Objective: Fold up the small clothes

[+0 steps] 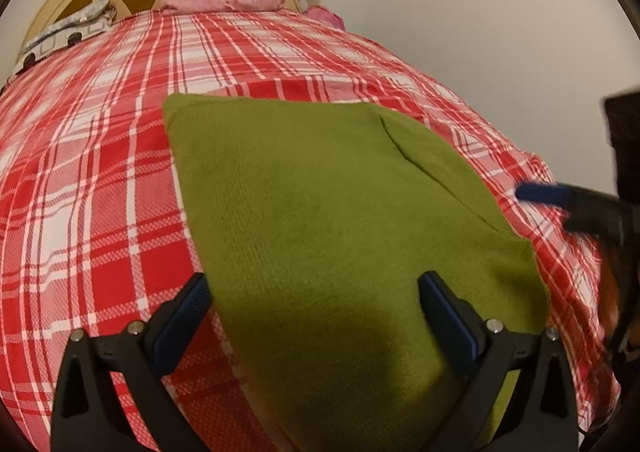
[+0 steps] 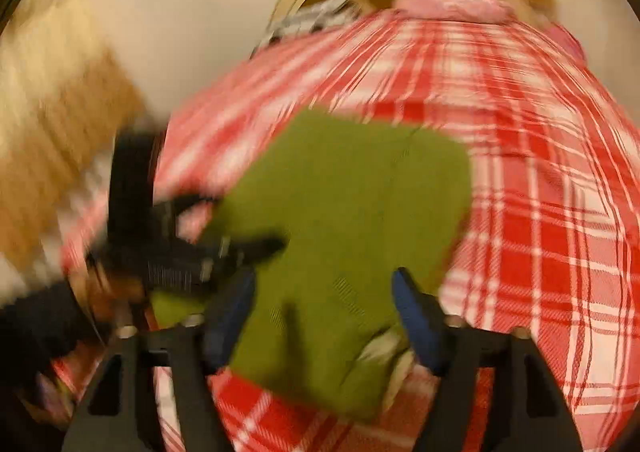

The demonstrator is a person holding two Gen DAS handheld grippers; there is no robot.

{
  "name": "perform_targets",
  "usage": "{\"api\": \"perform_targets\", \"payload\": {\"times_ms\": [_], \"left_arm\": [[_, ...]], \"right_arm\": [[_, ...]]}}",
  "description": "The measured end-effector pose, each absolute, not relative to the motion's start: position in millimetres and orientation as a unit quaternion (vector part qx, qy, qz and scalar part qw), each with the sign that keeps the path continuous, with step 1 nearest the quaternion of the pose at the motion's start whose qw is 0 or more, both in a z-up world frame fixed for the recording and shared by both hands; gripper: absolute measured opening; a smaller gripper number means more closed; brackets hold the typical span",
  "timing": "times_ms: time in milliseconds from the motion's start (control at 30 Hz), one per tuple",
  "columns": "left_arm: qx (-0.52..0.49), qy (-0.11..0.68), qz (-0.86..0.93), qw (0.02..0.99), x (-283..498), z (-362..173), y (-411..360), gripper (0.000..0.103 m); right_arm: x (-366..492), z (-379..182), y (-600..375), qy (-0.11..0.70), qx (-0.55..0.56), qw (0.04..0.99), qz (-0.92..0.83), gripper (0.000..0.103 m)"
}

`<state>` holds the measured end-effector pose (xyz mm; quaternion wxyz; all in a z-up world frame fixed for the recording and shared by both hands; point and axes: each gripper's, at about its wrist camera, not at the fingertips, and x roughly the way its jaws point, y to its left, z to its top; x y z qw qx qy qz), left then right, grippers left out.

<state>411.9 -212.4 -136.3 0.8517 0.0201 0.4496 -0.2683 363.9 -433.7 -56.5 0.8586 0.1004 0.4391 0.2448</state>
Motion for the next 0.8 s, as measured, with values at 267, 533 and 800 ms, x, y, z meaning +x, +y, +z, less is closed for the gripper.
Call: {"api": "perform_targets", "payload": {"times_ms": [267, 533, 800], "left_arm": [[-0.032, 0.477, -0.291, 0.829, 421.7, -147.6, -203.8, 0.103], [-0.032, 0.458, -0.322, 0.828, 413.3, -141.5, -207.8, 0.076], [-0.015, 0.410, -0.297, 0.862, 365.8, -93.3, -165.1, 0.042]], "right_arm": [[443.3, -119.6, -478.1, 0.499, 0.232, 0.813, 0.193, 0.085], [470.6, -134.9, -447.5, 0.484, 0.278, 0.784, 0.270, 0.077], [456.7, -92.2, -391.0, 0.447, 0.271, 0.792, 0.315, 0.032]]}}
